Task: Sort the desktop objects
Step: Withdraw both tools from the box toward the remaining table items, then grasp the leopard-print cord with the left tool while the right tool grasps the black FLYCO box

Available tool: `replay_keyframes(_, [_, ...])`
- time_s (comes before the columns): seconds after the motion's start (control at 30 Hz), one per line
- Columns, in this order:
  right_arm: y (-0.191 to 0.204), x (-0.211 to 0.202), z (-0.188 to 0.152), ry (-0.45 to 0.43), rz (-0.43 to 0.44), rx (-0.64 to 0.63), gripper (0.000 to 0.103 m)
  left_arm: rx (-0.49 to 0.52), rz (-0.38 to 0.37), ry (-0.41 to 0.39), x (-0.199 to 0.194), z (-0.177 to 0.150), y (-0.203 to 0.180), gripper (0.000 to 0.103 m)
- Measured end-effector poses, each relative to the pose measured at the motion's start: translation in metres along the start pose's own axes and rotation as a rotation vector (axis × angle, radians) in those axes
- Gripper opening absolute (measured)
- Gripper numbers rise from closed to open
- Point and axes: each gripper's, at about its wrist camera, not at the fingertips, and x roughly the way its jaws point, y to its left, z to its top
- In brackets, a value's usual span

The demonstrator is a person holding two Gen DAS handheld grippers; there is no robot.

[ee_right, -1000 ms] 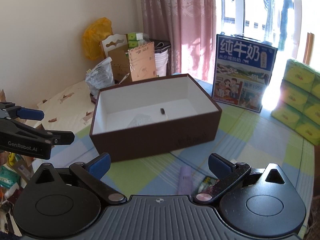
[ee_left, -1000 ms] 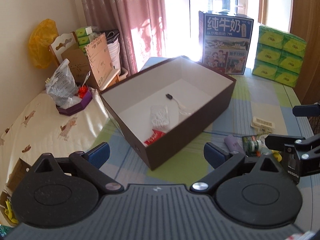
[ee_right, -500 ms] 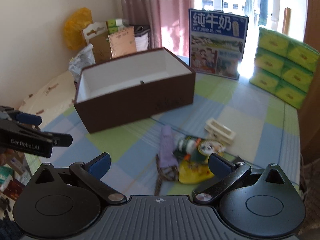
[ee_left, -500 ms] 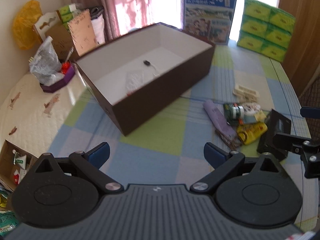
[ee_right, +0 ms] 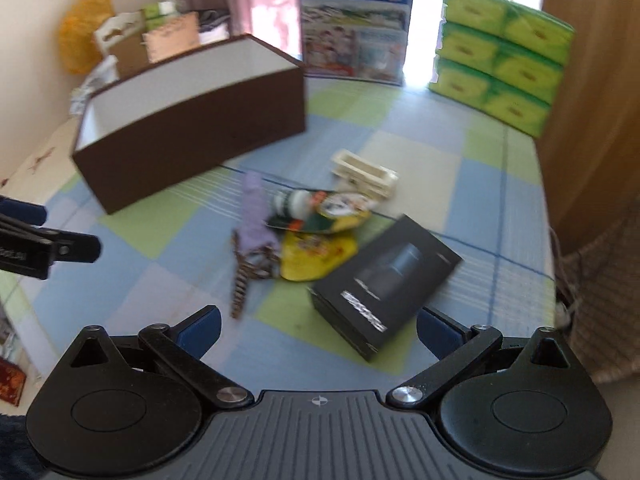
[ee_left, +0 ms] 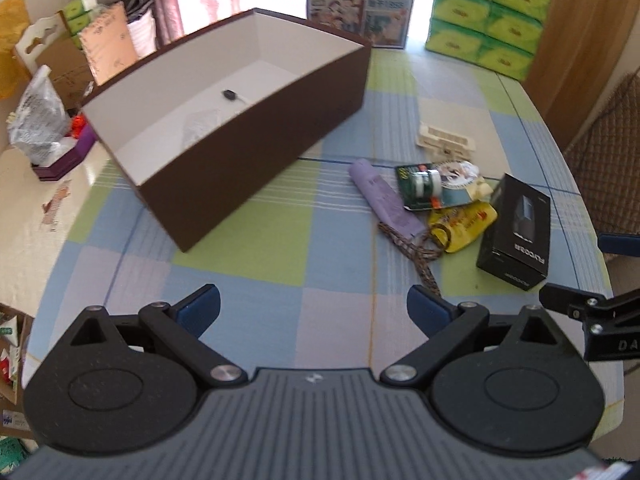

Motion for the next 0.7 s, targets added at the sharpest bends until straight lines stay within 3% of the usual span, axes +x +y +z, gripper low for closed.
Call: replay_keyframes(0.7, [-0.055, 0.035, -0.023, 0.089, -0.156, 0.284, 0.101, 0.201, -0.154, 0.097, 0.092, 0.022, -0.072, 0.093])
